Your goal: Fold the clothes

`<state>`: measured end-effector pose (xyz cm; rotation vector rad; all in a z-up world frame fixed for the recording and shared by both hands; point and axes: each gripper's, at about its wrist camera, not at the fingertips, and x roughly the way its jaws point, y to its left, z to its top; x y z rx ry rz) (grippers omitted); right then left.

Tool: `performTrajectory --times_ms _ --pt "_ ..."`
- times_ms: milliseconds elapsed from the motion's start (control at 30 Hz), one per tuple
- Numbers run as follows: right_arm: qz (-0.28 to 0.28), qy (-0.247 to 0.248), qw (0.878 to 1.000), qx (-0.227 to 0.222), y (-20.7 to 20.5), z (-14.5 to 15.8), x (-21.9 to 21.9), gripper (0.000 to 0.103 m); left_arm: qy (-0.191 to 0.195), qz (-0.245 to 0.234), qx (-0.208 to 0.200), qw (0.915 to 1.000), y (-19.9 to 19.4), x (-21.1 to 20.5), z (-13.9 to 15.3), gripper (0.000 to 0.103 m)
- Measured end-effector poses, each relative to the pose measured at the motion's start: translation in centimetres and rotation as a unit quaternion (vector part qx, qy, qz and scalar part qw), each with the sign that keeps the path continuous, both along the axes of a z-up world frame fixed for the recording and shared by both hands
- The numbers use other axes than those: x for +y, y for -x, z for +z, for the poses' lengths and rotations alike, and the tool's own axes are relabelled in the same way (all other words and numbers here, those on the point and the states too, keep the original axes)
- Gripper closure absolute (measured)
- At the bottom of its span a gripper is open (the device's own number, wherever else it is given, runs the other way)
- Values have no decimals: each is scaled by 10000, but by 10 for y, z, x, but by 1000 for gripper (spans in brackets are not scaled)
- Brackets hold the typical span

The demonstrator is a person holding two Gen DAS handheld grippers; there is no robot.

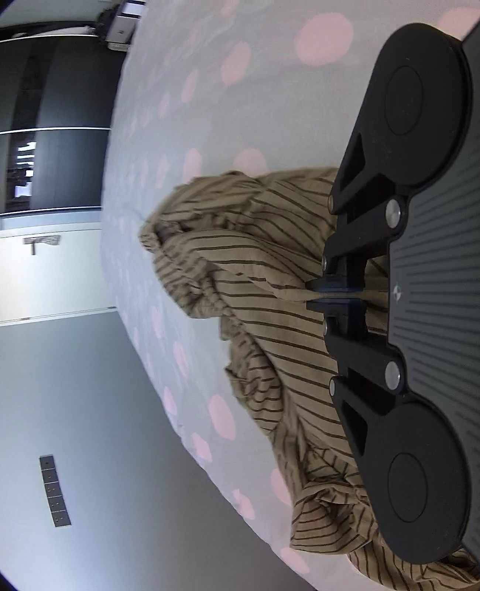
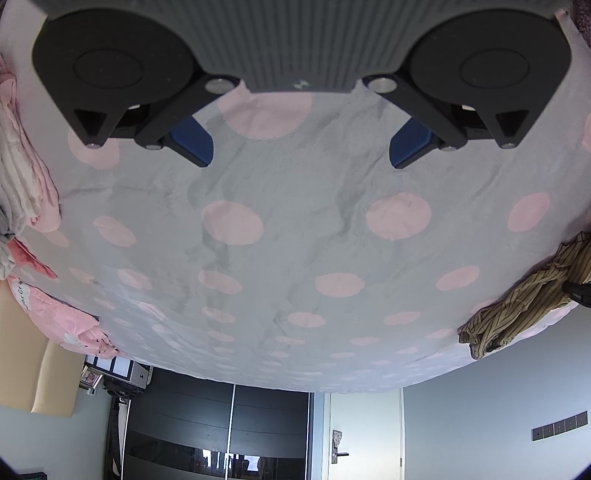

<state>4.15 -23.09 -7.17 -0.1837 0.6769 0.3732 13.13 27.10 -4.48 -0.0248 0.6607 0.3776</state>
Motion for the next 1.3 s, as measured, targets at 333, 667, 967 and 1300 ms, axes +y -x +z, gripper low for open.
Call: performTrajectory --times_ms 333,667,967,1300 --pt "134 -40 9998 -104 5 5 4 1 587 -1532 -418 9856 31 -68 46 103" --pt "186 -120 9992 -343 20 19 2 1 3 -1888 -302 9816 47 -126 69 103" --pt "112 -94 9994 -308 21 18 -2 1 -743 -905 283 9927 33 -85 13 44" --pt "169 243 9996 -15 7 1 9 1 -963 -582 943 9892 6 -62 -36 53"
